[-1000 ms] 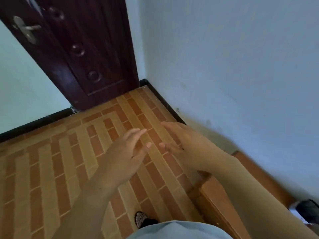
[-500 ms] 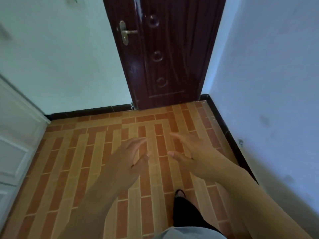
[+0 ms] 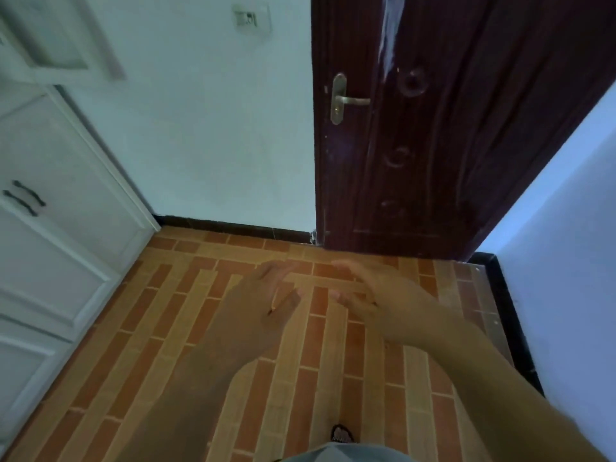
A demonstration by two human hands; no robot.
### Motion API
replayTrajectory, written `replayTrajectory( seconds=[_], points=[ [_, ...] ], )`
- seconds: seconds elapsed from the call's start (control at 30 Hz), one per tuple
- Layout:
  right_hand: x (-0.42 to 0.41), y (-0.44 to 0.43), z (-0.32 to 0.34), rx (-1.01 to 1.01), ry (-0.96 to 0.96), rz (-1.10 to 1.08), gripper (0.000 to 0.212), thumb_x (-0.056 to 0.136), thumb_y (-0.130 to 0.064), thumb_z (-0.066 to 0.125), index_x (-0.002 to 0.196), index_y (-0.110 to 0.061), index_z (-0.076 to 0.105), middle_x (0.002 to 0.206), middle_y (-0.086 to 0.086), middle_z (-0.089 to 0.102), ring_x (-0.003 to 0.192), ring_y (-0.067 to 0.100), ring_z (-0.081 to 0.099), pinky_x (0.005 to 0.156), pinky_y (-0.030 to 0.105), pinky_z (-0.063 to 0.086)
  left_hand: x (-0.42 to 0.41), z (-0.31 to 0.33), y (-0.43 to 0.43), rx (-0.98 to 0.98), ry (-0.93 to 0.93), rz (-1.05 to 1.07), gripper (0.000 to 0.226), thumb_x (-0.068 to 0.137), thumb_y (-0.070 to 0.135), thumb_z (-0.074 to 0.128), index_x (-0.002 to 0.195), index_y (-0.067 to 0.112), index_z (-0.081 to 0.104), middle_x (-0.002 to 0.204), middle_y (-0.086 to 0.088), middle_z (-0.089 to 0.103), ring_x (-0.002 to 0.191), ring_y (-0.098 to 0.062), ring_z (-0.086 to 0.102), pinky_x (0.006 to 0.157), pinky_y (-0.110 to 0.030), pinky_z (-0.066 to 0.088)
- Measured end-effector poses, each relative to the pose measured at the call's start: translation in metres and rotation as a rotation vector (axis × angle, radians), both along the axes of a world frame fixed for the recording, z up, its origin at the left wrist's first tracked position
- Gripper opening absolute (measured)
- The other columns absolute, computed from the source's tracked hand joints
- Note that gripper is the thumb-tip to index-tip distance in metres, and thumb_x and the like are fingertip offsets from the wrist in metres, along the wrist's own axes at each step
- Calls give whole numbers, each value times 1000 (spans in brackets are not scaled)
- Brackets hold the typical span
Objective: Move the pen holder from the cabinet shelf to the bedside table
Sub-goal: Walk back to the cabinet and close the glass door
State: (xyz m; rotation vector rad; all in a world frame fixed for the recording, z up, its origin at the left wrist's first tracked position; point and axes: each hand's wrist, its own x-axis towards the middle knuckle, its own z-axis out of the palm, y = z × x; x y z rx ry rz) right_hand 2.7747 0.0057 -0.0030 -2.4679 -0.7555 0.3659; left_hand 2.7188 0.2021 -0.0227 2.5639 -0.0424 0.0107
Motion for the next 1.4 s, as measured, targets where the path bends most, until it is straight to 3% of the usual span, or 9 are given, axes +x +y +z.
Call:
replayTrajectory(
  seconds=[0.07, 0.2, 0.37, 0.47, 0.63, 0.77, 0.97, 1.17, 1.4],
  points=[
    [30, 21, 2, 25, -8, 59, 49, 89, -51, 43, 135, -35, 35, 137, -15, 43, 121, 3, 41, 90, 19, 32, 19, -1, 16, -2, 14, 50, 48, 91, 50, 38, 134, 30, 39, 139, 12, 41, 121, -8, 43, 100, -31, 38],
    [96, 86, 0, 33, 2, 178, 51, 87, -53, 44, 134, -33, 38, 137, -13, 45, 124, 6, 41, 102, 31, 37, 59, -5, 71, -37, -2, 183, 49, 89, 53, 38, 133, 31, 40, 138, 13, 41, 120, -7, 43, 98, -28, 38],
    [170, 177, -6, 36, 22, 312, 54, 86, -58, 41, 134, -32, 37, 138, -14, 44, 123, 4, 42, 102, 35, 38, 113, -8, 155, -48, -2, 307, 48, 89, 50, 38, 133, 32, 38, 138, 13, 40, 118, -7, 43, 97, -27, 37],
    [214, 241, -1, 69, 23, 342, 50, 88, -53, 43, 133, -32, 39, 135, -14, 45, 120, 4, 43, 97, 29, 38, 157, -7, 214, -8, -48, 353, 48, 88, 50, 38, 133, 32, 39, 137, 13, 41, 114, -5, 45, 93, -23, 35],
    [277, 340, 22, 94, 3, 372, 43, 91, -48, 41, 130, -32, 41, 132, -15, 46, 111, 0, 44, 79, 10, 32, 221, 6, 309, 9, -80, 378, 58, 85, 64, 29, 131, 31, 41, 135, 8, 46, 122, -9, 43, 102, -38, 38],
    [324, 408, 26, 116, -52, 407, 49, 87, -55, 38, 132, -36, 36, 138, -17, 42, 120, 2, 41, 94, 20, 32, 263, 19, 374, 60, -76, 412, 49, 89, 53, 34, 134, 33, 37, 142, 9, 40, 127, -9, 38, 107, -36, 33],
    [392, 487, 38, 169, -99, 442, 46, 88, -56, 40, 130, -38, 37, 133, -21, 44, 115, -3, 40, 91, 20, 33, 317, 49, 449, 127, -121, 458, 46, 91, 48, 37, 134, 34, 35, 143, 12, 36, 127, -9, 38, 99, -25, 28],
    [476, 575, 56, 242, -144, 488, 49, 86, -56, 41, 130, -35, 40, 131, -16, 47, 116, 4, 46, 93, 22, 37, 392, 74, 535, 234, -177, 491, 49, 90, 52, 34, 135, 35, 33, 145, 10, 35, 130, -11, 35, 105, -33, 29],
    [598, 683, 94, 332, -261, 535, 48, 87, -52, 44, 130, -30, 41, 130, -12, 50, 112, 6, 48, 89, 21, 37, 515, 120, 632, 338, -281, 503, 47, 90, 49, 39, 134, 32, 37, 141, 10, 40, 124, -10, 41, 95, -24, 30]
  ],
)
